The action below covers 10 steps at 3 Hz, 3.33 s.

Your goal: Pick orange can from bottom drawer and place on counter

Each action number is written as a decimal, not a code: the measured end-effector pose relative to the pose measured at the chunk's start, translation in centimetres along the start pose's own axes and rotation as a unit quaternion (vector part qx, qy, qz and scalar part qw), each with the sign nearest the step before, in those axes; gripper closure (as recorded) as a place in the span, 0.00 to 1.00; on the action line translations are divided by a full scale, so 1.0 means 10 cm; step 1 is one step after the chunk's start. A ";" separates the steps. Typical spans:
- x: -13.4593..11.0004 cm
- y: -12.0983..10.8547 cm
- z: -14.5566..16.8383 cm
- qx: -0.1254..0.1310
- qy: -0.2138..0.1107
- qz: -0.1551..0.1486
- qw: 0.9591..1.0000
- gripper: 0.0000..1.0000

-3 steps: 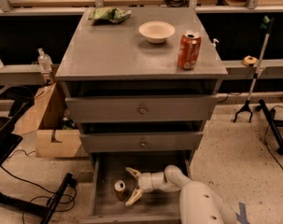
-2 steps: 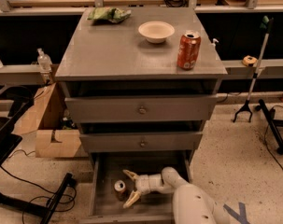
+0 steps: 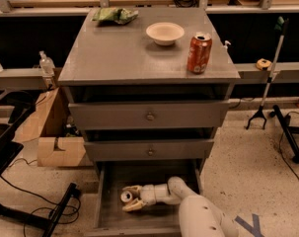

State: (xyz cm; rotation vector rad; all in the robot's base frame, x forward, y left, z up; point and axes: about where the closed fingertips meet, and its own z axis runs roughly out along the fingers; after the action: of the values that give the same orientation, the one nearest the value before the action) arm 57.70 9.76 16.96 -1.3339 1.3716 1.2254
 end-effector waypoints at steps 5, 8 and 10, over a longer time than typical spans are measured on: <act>-2.59 0.89 -0.43 -0.043 -0.059 0.064 0.995 1.00; -4.89 0.90 -1.16 0.099 -0.012 0.042 0.994 1.00; -5.58 0.82 -1.03 0.099 0.020 0.019 0.995 1.00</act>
Offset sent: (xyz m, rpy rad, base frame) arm -0.0419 0.0278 0.1352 -0.0628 0.0431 -0.0416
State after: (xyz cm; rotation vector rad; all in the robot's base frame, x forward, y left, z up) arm 54.55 8.81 74.23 -1.2057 1.5105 1.0617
